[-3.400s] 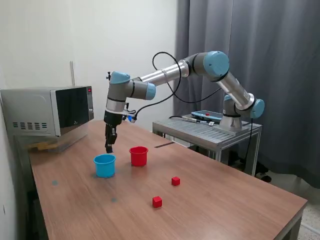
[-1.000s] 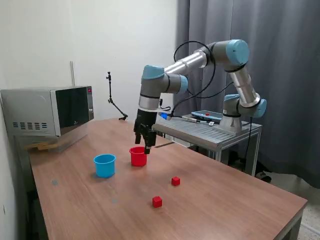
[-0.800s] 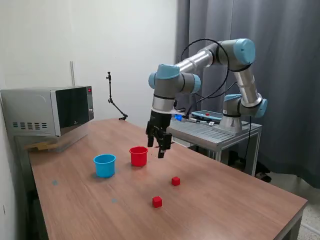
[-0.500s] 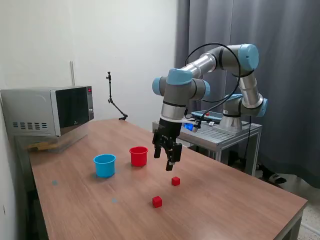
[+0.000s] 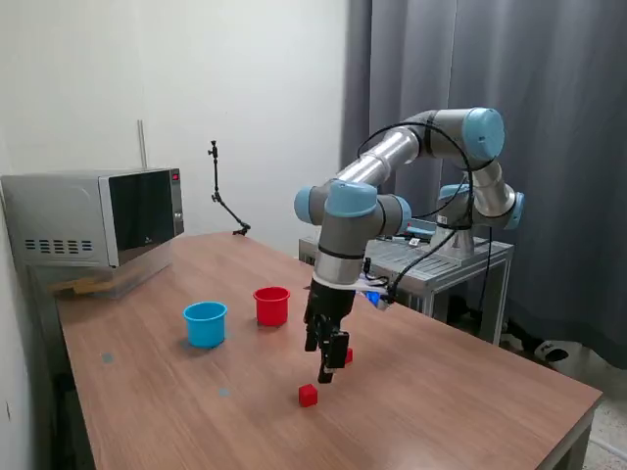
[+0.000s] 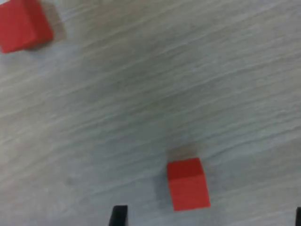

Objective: Place red objects in the red bin, and blue objects in the blue bin.

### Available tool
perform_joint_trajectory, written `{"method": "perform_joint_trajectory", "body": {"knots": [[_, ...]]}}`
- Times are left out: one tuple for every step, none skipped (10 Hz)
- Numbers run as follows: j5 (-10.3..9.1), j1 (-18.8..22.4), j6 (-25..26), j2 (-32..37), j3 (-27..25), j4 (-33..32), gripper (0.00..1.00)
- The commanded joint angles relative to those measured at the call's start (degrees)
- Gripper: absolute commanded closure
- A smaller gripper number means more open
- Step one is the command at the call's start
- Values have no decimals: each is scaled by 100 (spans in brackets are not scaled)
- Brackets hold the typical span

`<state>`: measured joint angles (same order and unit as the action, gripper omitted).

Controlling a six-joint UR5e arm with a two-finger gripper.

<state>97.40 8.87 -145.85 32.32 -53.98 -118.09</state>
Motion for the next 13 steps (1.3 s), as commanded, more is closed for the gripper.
{"method": "perform_joint_trajectory", "body": {"knots": [[34,18,180,-156,-16,-153,0],[25,9,145,-173,-51,-171,0],[25,27,-143,-174,-121,-180,0],[25,27,-267,-174,-252,-284,0],[-1,27,-329,-174,-358,-381,0],[-1,36,-582,-174,-394,-399,0],[-10,62,-802,-174,-403,-399,0],[-10,62,-1005,-174,-385,-399,0],[-19,53,-1172,-174,-359,-408,0],[-19,53,-1322,-174,-350,-495,0],[-19,36,-1462,-174,-341,-592,0],[-19,18,-1464,-174,-332,-593,0],[-19,18,-1455,-174,-332,-601,0]]}}
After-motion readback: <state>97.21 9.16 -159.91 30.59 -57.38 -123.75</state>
